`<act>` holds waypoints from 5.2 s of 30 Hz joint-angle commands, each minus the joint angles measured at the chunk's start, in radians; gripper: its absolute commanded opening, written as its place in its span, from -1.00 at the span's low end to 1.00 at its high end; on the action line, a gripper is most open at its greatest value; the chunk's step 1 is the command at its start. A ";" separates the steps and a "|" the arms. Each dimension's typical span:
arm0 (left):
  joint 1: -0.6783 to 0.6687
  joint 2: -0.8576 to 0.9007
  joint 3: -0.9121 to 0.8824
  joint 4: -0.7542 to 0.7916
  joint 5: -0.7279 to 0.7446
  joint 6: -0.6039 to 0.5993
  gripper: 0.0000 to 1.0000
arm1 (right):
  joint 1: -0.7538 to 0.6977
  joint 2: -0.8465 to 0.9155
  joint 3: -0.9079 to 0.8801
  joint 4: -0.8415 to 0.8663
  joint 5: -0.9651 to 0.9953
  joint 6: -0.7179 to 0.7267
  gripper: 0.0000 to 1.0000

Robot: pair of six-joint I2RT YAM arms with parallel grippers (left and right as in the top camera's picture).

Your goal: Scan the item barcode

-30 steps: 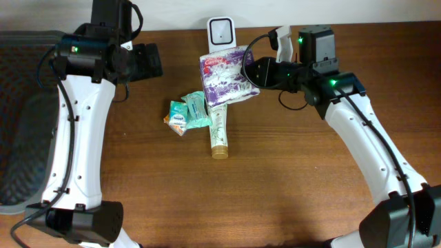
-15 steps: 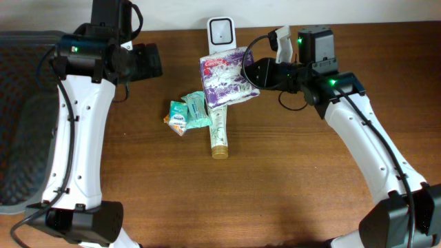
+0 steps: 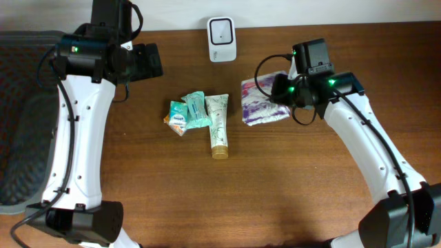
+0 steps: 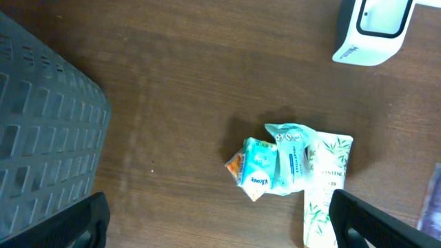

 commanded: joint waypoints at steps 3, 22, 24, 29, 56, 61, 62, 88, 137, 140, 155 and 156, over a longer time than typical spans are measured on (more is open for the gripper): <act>-0.001 -0.003 0.010 0.002 -0.007 0.012 0.98 | 0.005 0.002 0.008 -0.161 0.492 -0.006 -0.92; -0.001 -0.003 0.010 0.002 -0.007 0.012 0.99 | 0.152 0.195 0.009 -0.126 0.341 -0.010 -0.32; -0.001 -0.003 0.010 0.002 -0.008 0.012 0.99 | 0.201 0.195 0.037 -0.069 0.201 -0.010 0.06; -0.001 -0.003 0.010 0.002 -0.008 0.012 0.98 | 0.180 0.194 0.268 -0.219 0.161 -0.027 0.18; -0.001 -0.003 0.010 0.002 -0.008 0.012 0.98 | -0.303 0.250 -0.374 0.345 -0.553 -0.183 0.33; -0.001 -0.003 0.010 0.002 -0.008 0.012 0.98 | -0.197 0.257 -0.315 0.621 -0.727 0.080 -0.92; -0.001 -0.003 0.010 0.002 -0.007 0.012 0.99 | -0.190 0.257 -0.259 0.727 -0.758 0.195 -0.92; -0.001 -0.003 0.010 0.002 -0.008 0.012 0.98 | 0.038 0.522 0.339 1.070 -0.276 0.500 -0.92; 0.002 -0.003 0.010 0.002 -0.007 0.012 0.99 | -0.875 0.377 0.379 0.003 -0.954 -0.146 0.72; 0.002 -0.003 0.010 0.002 -0.007 0.012 0.98 | -0.721 0.383 0.378 -0.239 -0.883 -0.429 0.72; 0.002 -0.003 0.010 0.002 -0.007 0.012 0.98 | 0.081 0.427 0.348 -0.137 -0.496 -0.310 0.97; 0.002 -0.003 0.010 0.002 -0.007 0.012 0.98 | 0.099 0.427 0.348 -0.137 -0.497 -0.291 0.97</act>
